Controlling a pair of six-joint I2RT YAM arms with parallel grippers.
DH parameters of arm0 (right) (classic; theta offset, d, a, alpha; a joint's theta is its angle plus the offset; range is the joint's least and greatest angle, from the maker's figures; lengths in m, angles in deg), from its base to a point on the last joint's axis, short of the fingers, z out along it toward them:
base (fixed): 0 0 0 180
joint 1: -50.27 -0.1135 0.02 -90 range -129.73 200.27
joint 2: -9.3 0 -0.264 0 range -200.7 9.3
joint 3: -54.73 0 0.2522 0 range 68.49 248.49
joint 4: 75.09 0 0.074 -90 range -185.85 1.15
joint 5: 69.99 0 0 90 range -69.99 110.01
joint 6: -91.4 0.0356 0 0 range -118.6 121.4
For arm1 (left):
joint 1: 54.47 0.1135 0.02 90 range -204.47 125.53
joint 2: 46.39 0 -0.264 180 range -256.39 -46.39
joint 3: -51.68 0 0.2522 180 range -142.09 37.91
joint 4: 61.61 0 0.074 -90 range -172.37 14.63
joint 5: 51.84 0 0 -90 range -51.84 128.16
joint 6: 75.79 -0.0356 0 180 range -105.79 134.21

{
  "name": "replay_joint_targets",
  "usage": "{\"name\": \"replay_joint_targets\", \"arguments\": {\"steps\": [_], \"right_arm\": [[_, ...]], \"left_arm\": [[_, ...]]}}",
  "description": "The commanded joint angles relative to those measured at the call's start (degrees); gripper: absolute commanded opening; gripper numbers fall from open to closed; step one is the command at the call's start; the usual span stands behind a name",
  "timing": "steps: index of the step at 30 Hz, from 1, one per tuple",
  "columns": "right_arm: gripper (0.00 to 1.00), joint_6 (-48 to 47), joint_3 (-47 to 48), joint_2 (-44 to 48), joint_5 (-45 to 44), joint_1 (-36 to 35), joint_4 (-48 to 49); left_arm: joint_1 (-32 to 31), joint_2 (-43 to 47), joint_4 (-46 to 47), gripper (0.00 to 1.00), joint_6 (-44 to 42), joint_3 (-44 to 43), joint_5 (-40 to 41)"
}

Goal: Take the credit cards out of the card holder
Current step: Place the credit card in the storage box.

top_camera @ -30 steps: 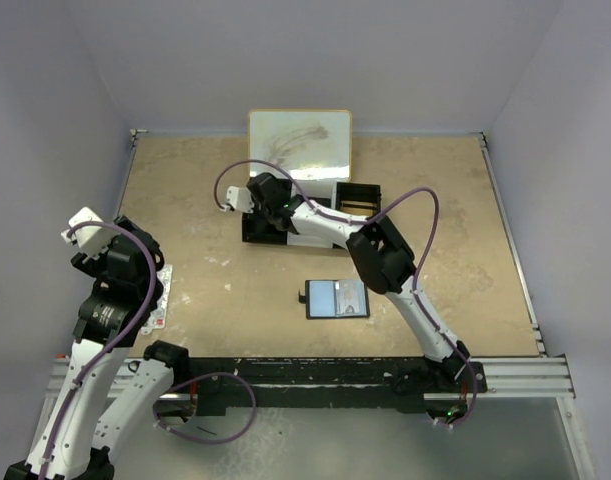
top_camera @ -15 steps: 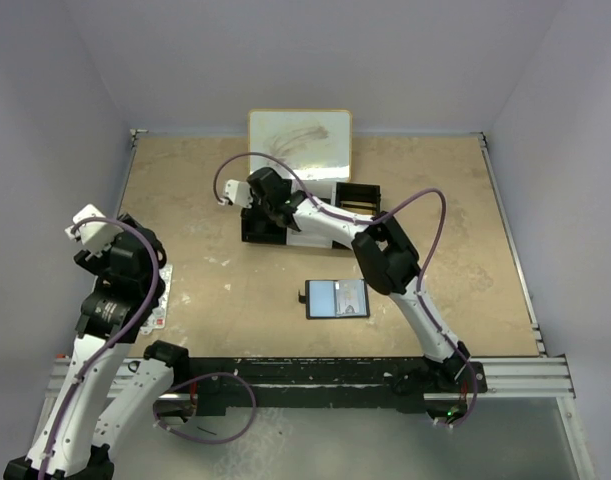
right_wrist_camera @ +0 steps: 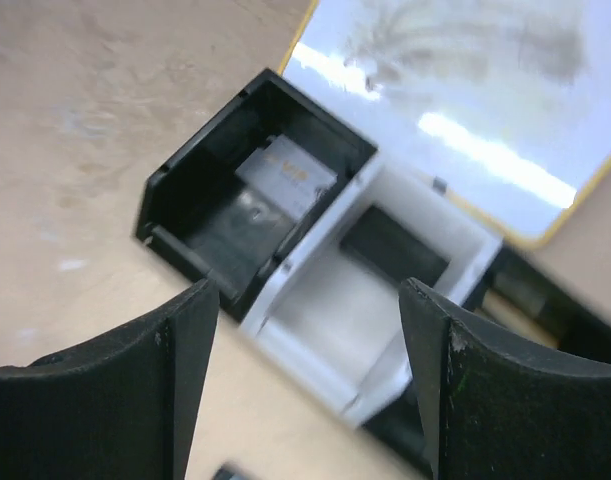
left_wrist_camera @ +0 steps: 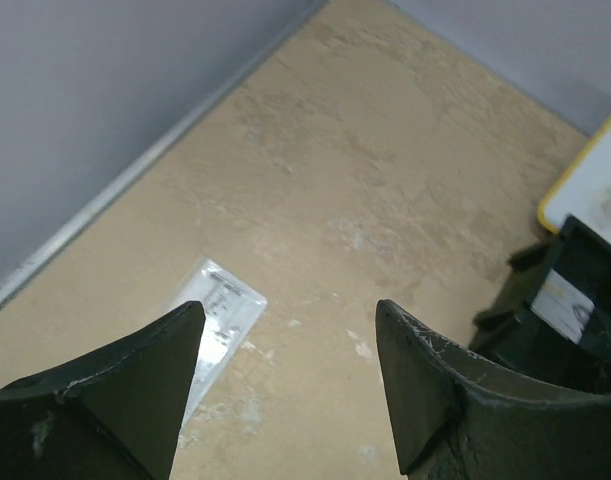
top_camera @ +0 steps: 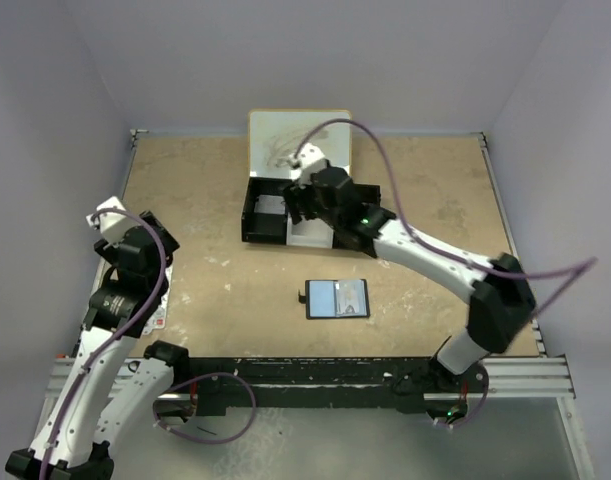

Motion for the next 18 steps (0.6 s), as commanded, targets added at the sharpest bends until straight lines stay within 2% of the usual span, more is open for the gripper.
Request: {"name": "replay_joint_targets", "arguments": {"steps": [1, 6, 9, 12, 16, 18], "right_arm": [[0.76, 31.7, -16.2, 13.9, -1.7, 0.7, -3.0], [0.78, 47.6, -35.2, 25.7, 0.6, 0.7, -8.4], [0.78, 52.0, -42.5, 33.1, -1.6, 0.9, -10.1], [0.82, 51.9, -45.8, 37.2, -0.4, 2.5, -10.8], [0.82, 49.6, -46.6, 36.6, 4.1, 8.4, -11.6], [0.82, 47.3, -47.3, 35.6, 8.3, 11.6, -9.1]], "left_arm": [[0.3, -2.8, 7.1, 0.67, -5.6, 1.1, -19.1], [0.2, -4.6, 15.1, 0.67, -0.5, 6.2, -44.4], [-0.8, -4.3, 22.0, 0.67, 6.1, 11.6, -50.9], [-6.1, -6.2, 28.5, 0.67, 10.0, 16.6, -50.5], [-19.0, -14.1, 31.1, 0.67, 11.0, 17.3, -41.5], [-22.9, -17.4, 32.8, 0.67, 11.7, 17.3, -37.5]]}}
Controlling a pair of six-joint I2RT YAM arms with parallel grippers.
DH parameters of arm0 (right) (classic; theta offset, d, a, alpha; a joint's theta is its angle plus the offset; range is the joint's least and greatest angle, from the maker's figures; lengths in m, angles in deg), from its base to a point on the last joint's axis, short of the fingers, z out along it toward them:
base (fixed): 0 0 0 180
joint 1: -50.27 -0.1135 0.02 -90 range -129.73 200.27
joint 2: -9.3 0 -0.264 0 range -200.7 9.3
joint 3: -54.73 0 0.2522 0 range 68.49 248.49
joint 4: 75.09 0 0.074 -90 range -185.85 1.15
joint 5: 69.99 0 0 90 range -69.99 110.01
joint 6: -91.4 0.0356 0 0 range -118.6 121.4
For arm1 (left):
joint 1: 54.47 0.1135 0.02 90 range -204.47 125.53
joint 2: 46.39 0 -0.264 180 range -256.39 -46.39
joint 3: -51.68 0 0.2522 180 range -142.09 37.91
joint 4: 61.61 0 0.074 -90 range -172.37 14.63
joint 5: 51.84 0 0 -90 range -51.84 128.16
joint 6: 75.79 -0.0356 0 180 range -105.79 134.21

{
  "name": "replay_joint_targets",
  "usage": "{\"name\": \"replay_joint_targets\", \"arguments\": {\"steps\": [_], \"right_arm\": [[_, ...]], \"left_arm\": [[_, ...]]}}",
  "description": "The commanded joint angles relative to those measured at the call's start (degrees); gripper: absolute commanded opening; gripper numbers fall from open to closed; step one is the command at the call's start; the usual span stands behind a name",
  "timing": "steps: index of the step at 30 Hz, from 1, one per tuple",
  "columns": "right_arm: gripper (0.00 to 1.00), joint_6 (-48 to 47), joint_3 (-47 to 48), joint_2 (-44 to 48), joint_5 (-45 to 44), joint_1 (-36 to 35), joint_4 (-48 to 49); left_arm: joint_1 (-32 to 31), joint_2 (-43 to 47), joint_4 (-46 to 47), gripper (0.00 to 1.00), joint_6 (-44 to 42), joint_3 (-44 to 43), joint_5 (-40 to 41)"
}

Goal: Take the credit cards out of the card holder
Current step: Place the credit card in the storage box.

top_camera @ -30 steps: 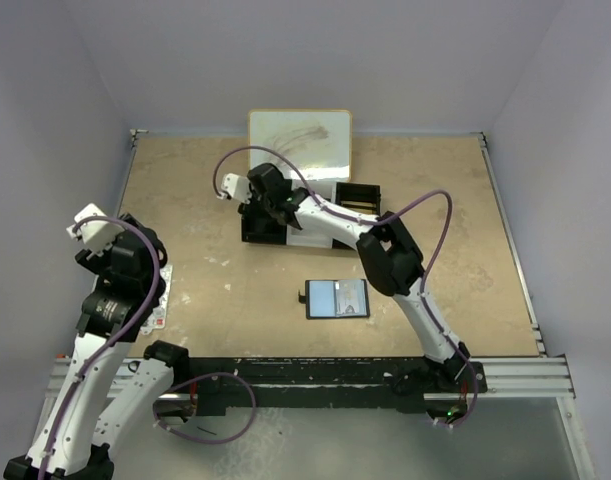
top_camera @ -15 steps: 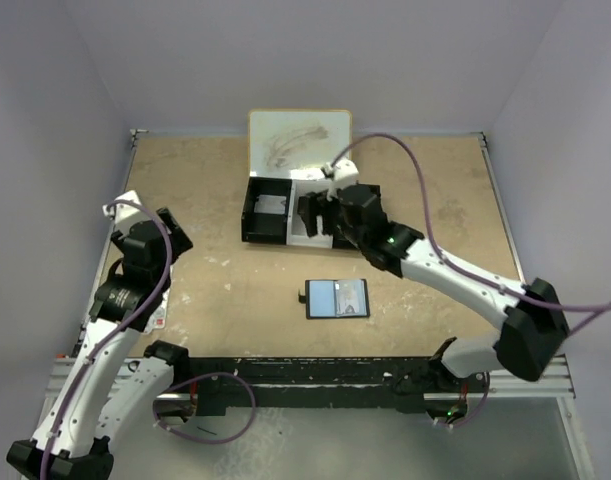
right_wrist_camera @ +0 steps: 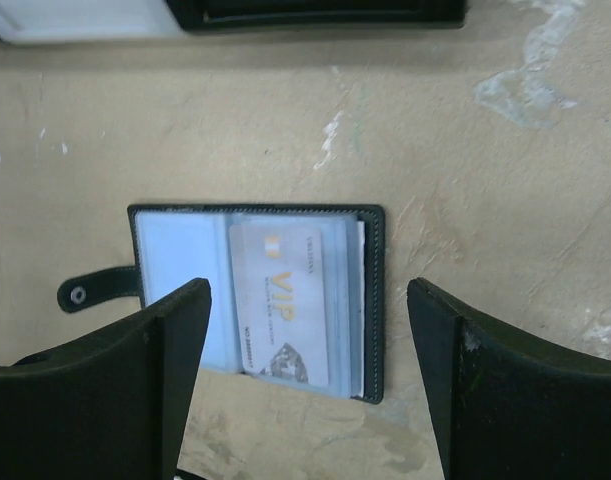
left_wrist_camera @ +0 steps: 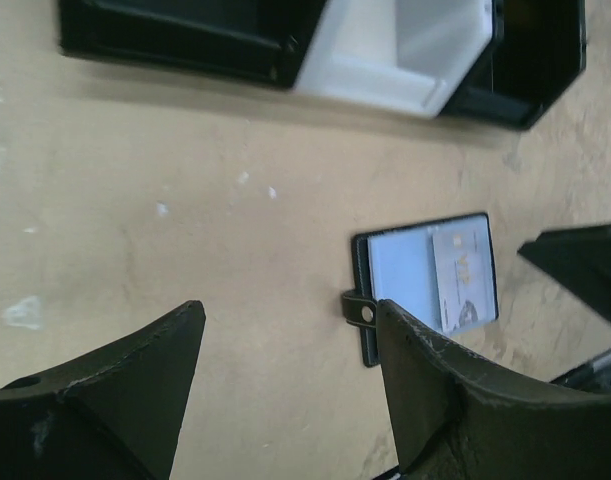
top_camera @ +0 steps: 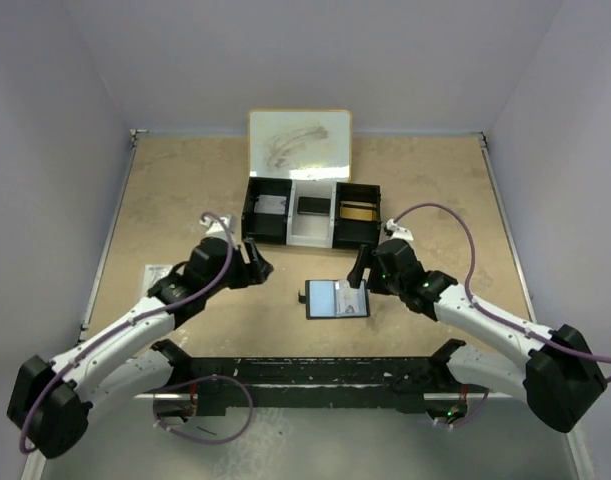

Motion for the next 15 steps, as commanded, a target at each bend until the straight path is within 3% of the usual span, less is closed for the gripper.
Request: {"name": "replay_joint_targets", "arguments": {"steps": [1, 6, 15], "right_arm": [[0.82, -1.7, -0.2, -1.4, 8.0, 5.9, 4.7], [0.8, -2.8, 0.9, -7.4, 12.4, 6.1, 8.1], [0.76, -6.0, 2.2, -13.8, 13.2, 6.0, 10.8]], "left_arm": [[-8.0, -6.4, 9.6, 0.67, 3.8, -0.2, 6.0], [-10.1, -9.4, 10.6, 0.67, 5.6, -0.4, 7.5], [-10.7, 0.6, -1.2, 0.67, 7.3, 0.7, 15.9]]}}
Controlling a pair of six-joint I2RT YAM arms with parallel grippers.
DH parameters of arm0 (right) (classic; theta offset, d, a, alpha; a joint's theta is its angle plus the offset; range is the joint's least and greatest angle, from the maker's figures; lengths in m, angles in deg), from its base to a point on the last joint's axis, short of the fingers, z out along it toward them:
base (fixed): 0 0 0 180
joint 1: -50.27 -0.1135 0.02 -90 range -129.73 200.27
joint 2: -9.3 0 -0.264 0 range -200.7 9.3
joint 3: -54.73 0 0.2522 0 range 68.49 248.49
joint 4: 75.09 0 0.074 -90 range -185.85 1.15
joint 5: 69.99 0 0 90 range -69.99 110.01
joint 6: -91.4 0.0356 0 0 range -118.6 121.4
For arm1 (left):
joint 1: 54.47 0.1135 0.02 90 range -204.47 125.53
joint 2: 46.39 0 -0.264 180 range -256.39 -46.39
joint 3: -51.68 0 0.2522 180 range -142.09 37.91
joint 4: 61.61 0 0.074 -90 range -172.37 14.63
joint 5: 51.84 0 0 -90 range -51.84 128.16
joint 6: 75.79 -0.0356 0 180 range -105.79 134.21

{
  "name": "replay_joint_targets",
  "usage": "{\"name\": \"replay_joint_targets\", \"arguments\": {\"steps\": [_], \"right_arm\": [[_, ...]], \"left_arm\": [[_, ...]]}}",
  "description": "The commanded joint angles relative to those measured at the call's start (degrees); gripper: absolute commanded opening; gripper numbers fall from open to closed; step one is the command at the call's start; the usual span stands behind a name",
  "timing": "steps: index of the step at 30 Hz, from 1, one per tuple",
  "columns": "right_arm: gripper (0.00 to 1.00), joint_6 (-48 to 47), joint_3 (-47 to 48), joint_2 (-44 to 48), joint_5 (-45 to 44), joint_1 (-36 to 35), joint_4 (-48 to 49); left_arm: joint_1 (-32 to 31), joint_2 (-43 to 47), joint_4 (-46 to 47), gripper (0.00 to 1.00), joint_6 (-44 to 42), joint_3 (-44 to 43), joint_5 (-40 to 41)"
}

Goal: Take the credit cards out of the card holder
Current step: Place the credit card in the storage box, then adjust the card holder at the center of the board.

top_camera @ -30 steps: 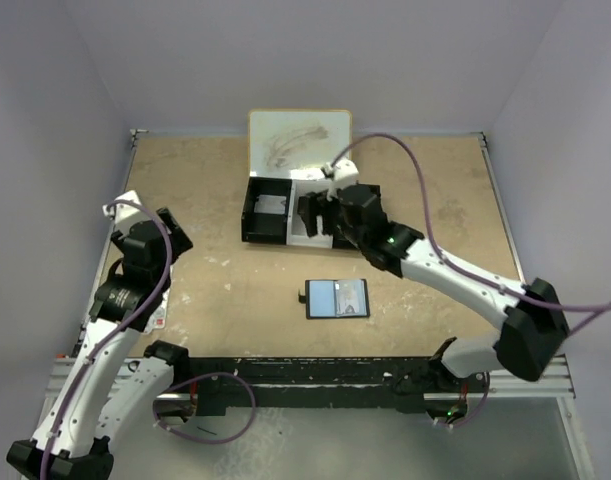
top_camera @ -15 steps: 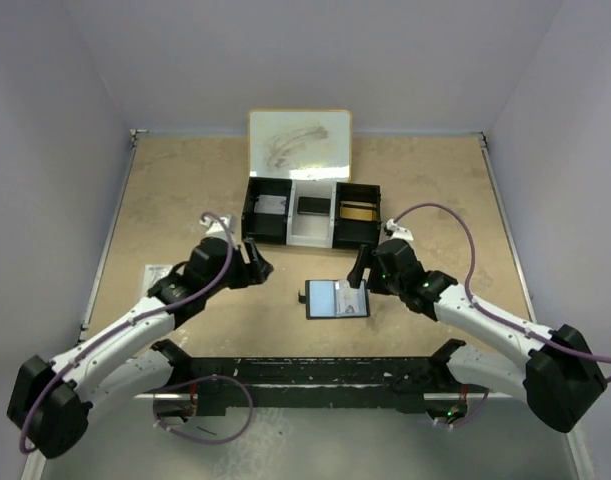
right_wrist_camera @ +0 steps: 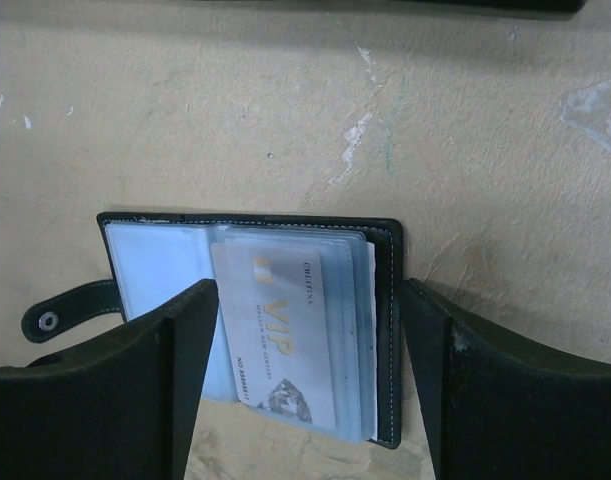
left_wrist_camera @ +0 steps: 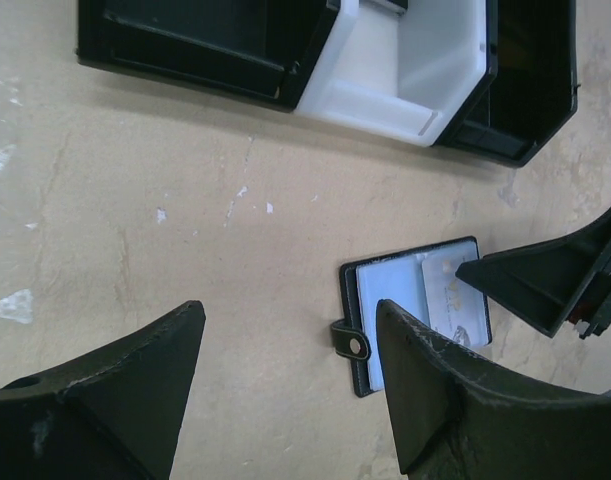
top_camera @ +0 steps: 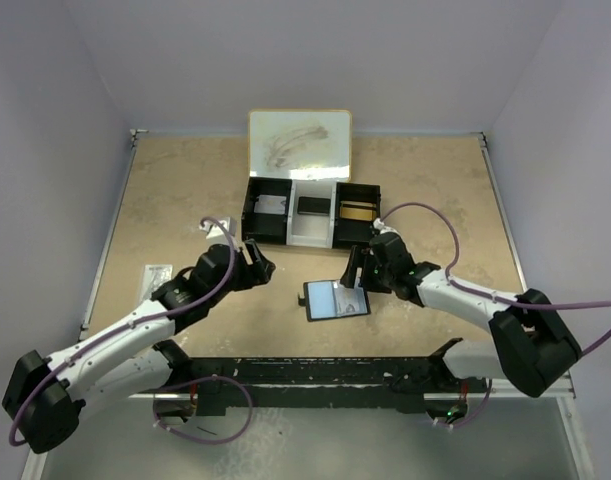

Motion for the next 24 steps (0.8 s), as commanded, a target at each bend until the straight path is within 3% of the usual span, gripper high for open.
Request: {"name": "replay_joint_targets", "arguments": {"steps": [1, 6, 13, 16, 19, 24], "right_arm": [[0.76, -3.7, 1.8, -1.0, 3.7, -0.1, 3.7], [0.73, -8.9, 4.6, -7.0, 15.3, -1.5, 8.1], [0.73, -14.8, 16.7, -18.1, 18.9, -8.9, 7.5], [0.72, -14.6, 20.3, -18.9, 16.5, -9.9, 6.7], [0.73, -12.3, 21.0, -13.9, 10.1, -10.0, 4.5], [0.75, -1.2, 14.1, -3.7, -0.7, -9.9, -0.1]], "left_arm": [[-0.3, 5.3, -5.4, 0.67, 1.3, 0.3, 6.6], [-0.2, 6.1, -7.2, 0.68, 1.7, -0.3, 8.0], [-0.3, 4.1, -5.3, 0.67, 2.6, 0.9, 5.3], [-0.3, 4.5, -4.7, 0.67, 3.6, 2.3, 4.2], [-0.3, 4.6, -1.6, 0.67, 4.0, 4.8, 0.2], [-0.8, 0.8, 7.5, 0.67, 5.2, 8.9, -8.1]]}}
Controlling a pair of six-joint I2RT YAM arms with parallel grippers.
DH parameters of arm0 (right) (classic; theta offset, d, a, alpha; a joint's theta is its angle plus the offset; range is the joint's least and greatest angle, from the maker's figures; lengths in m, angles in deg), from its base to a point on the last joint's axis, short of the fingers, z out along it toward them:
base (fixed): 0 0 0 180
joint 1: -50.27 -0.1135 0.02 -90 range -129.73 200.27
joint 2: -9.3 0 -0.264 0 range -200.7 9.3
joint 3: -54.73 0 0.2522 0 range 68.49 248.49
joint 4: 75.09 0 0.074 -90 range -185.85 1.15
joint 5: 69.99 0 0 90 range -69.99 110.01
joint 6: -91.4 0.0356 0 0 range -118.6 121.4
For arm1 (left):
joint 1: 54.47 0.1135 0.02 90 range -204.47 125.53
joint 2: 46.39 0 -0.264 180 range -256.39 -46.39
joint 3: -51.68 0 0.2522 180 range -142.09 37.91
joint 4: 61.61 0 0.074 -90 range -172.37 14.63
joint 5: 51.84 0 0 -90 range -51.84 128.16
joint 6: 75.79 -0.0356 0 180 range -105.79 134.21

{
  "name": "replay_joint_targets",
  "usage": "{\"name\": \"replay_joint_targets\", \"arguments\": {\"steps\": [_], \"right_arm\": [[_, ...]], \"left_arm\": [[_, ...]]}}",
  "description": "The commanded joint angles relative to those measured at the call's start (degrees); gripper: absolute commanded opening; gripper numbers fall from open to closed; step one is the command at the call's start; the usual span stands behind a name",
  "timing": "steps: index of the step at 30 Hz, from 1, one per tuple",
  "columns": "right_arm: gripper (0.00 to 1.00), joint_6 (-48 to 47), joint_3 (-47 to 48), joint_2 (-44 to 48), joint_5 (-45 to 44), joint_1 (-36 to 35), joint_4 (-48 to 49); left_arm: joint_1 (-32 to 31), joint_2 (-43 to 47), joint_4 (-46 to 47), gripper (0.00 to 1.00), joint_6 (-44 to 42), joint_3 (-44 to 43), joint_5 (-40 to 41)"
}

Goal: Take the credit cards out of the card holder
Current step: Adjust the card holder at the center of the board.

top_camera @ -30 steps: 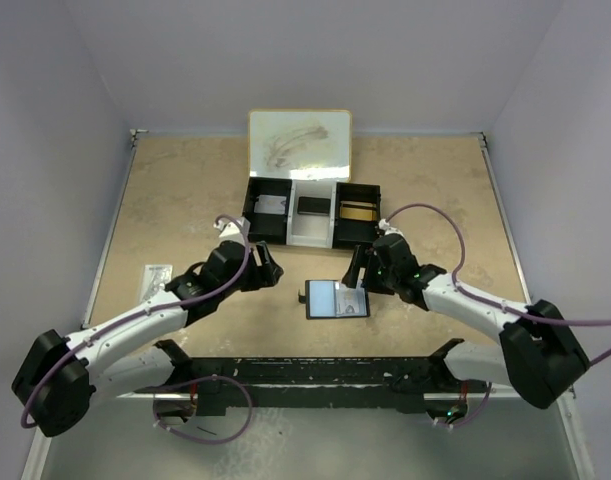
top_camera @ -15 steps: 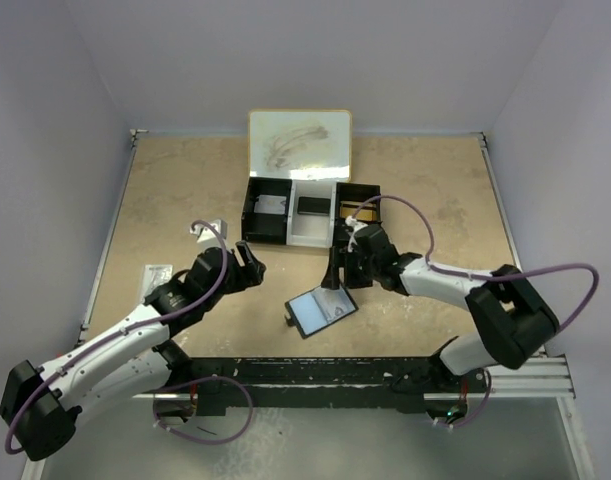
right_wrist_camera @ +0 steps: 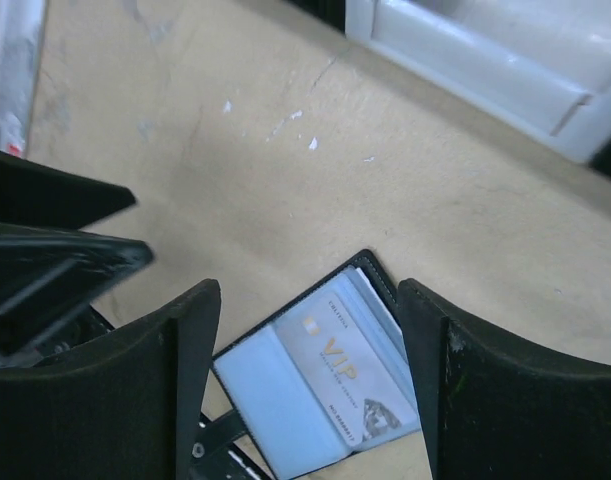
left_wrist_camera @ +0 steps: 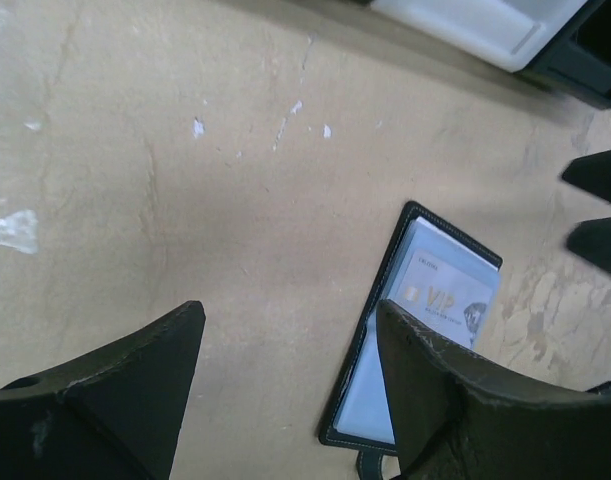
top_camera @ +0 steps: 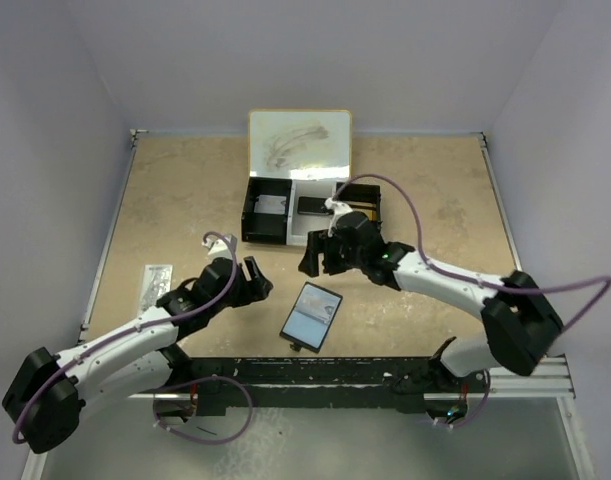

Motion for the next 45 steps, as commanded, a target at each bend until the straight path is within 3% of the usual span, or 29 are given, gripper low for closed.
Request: {"name": "replay_joint_targets", "arguments": {"steps": [1, 4, 8, 12, 17, 28, 36, 39, 45], "right_arm": [[0.75, 10.9, -6.4, 9.9, -9.5, 0.2, -3.4], [0.71, 16.0, -14.5, 14.7, -8.3, 0.2, -0.4], [0.65, 25.9, -26.4, 21.6, 1.9, -0.8, 13.9], [0.63, 35.7, -33.1, 26.8, 0.9, -4.1, 22.8], [0.67, 41.3, -32.5, 25.8, -7.8, -5.3, 12.9], [0.66, 38.8, -24.7, 11.8, -4.6, -5.8, 19.1], [0.68, 24.2, -9.0, 1.2, -2.7, -3.6, 12.3], [0.67, 27.8, -10.6, 3.9, -5.8, -4.2, 13.7], [0.62, 43.2, -25.9, 11.2, -6.7, -9.1, 29.0]], "left_arm": [[-1.2, -3.3, 11.7, 0.67, 2.3, 3.1, -8.6], [-2.7, -5.8, 14.3, 0.66, 2.2, 3.4, -9.3], [-3.9, -8.4, 15.7, 0.62, 1.3, 3.0, -9.4], [-4.7, -11.3, 17.1, 0.56, 0.8, 2.5, -10.2], [-6.7, -14.3, 18.7, 0.53, 0.5, 1.9, -10.8], [-8.8, -12.4, 16.4, 0.44, 3.9, 4.7, -5.9], [-9.1, -8.5, 12.4, 0.41, 5.7, 4.7, -2.5], [-9.1, -5.7, 10.1, 0.41, 6.2, 3.8, 0.4], [-9.1, -4.5, 7.5, 0.4, 6.2, 2.1, 5.1]]}}
